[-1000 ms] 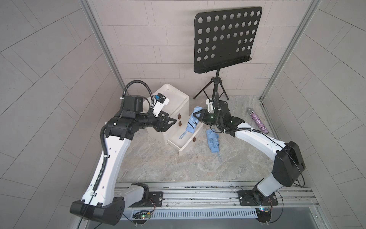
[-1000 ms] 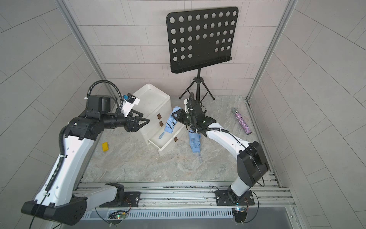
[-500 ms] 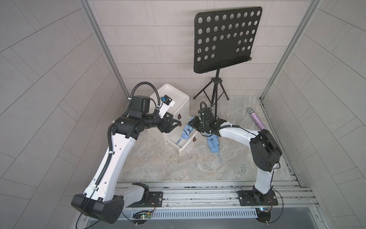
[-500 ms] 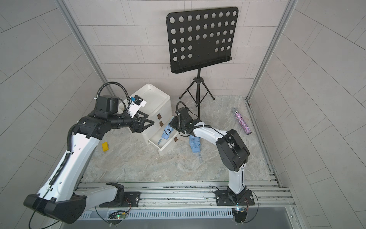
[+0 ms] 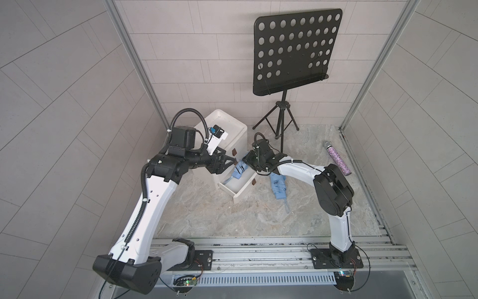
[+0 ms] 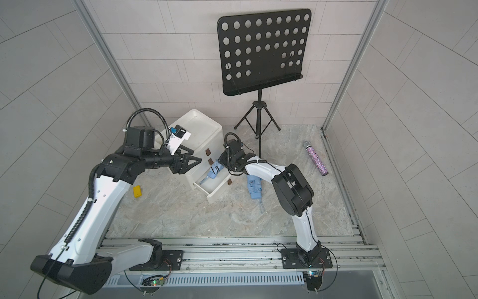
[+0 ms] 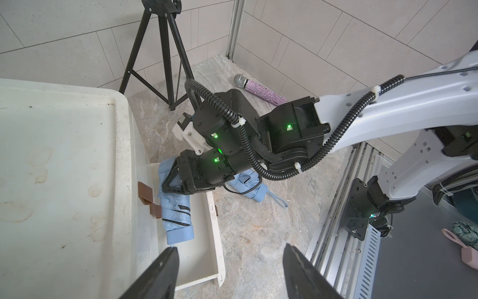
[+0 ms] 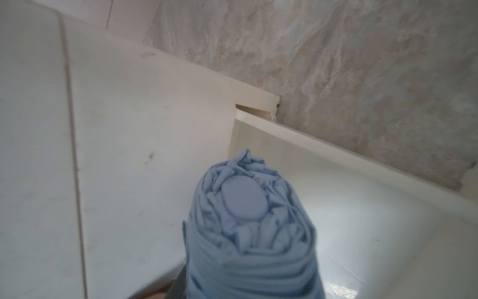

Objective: Place the umbrella in the drawer by color
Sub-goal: Place the umbrella in the drawer.

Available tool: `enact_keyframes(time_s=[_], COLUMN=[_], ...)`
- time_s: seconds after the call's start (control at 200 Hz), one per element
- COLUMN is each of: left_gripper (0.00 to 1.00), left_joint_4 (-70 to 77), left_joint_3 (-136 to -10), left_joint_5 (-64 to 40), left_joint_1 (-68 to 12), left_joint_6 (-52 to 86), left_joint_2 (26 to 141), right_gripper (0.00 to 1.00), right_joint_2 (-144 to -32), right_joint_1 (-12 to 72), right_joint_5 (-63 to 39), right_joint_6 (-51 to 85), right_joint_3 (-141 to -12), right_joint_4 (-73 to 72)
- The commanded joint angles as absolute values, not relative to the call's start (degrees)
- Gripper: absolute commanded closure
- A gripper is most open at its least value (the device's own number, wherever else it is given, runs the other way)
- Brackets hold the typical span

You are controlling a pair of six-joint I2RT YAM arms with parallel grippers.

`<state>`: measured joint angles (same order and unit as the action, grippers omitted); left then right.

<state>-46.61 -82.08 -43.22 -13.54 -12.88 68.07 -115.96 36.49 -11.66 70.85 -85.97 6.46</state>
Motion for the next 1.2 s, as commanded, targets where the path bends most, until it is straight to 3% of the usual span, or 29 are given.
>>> enact_keyframes(time_s=[0.0, 0.265, 0.61, 1.191], left_gripper=[0.30, 0.30, 0.30, 0.30], left_joint_4=[-45.1, -43.7, -43.4, -43.8], left_joint_3=[-81.4, -80.3, -80.4, -80.4], left_joint_5=[-43.9, -43.9, -43.7, -48.2], left_joint_1=[-13.7, -13.7, -13.7, -13.8], left_joint_6=[-12.8, -12.0, -11.9, -9.2], left_joint_2=[67.1, 67.4, 67.4, 67.8], right_gripper=[0.61, 0.56, 0.37, 0.35], right_joint_2=[-115.9, -118.4, -119.0, -101.3], right_joint_1=[37.2, 38.3, 39.4, 34.5], right_joint_5=[-9.2, -9.5, -8.2, 0.6], right_joint_6=[72.4, 72.6, 72.0, 54.9], right_joint_3=[-87.6, -90.5, -91.9, -86.4], right_joint_4=[7.1, 8.8, 10.6, 18.7])
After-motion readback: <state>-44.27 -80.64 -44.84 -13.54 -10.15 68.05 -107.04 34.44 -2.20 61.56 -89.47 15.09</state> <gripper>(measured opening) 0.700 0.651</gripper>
